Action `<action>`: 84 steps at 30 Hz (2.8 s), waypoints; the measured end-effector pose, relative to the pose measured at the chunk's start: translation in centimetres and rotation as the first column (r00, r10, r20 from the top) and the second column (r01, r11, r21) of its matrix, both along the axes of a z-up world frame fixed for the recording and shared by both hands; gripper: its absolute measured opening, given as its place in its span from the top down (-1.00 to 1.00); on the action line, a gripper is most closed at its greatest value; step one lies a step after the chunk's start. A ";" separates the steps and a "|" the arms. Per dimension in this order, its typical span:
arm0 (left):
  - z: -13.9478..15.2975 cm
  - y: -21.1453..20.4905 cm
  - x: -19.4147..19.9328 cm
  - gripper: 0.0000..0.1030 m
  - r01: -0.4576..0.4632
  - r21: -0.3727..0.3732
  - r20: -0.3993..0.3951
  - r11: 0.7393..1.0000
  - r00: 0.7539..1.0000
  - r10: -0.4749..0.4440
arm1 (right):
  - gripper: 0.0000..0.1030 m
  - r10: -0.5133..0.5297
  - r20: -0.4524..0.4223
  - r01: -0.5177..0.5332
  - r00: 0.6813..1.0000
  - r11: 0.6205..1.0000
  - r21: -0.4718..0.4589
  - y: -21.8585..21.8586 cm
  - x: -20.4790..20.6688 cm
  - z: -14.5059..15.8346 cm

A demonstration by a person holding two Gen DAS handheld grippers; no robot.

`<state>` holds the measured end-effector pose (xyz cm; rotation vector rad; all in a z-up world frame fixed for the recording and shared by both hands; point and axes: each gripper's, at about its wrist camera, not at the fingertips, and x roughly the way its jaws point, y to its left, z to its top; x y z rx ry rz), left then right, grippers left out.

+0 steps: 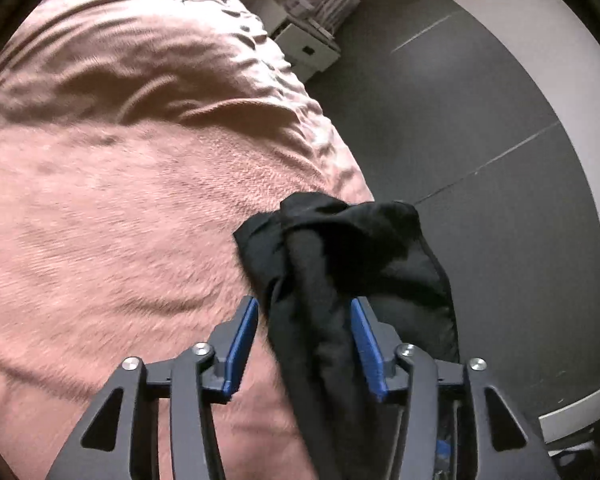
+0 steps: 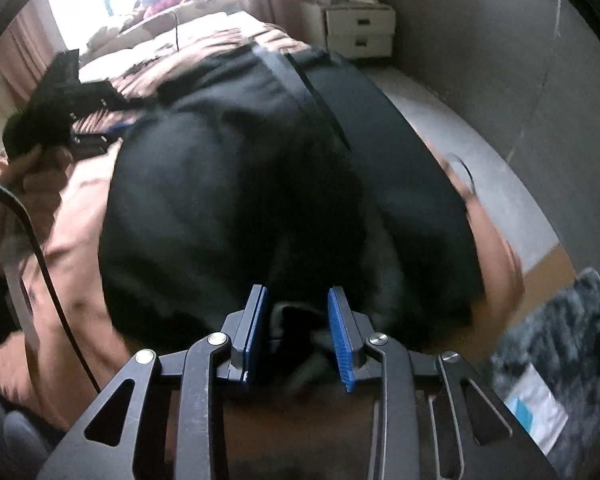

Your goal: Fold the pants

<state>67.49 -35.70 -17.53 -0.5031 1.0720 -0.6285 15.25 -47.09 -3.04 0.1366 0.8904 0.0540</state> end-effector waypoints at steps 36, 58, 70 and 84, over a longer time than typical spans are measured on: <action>19.7 17.8 -23.9 -0.99 -0.057 0.203 0.373 0.978 0.928 -0.023 | -0.87 -0.087 0.191 0.080 0.978 0.996 0.044 8.7 -12.7 11.0; 22.7 26.2 -37.3 -0.99 -0.151 0.188 0.483 0.970 0.875 0.043 | -0.90 0.001 0.280 -0.015 0.960 0.999 0.048 16.0 -19.9 13.9; 22.9 30.4 -44.9 -0.99 -0.259 0.196 0.540 0.946 0.834 0.116 | -0.90 0.048 0.351 -0.062 0.935 0.998 0.029 20.5 -24.6 13.6; 23.6 34.7 -53.8 -0.99 -0.394 0.215 0.622 0.893 0.761 0.186 | -0.90 0.114 0.399 -0.131 0.910 0.991 0.017 25.1 -28.6 12.2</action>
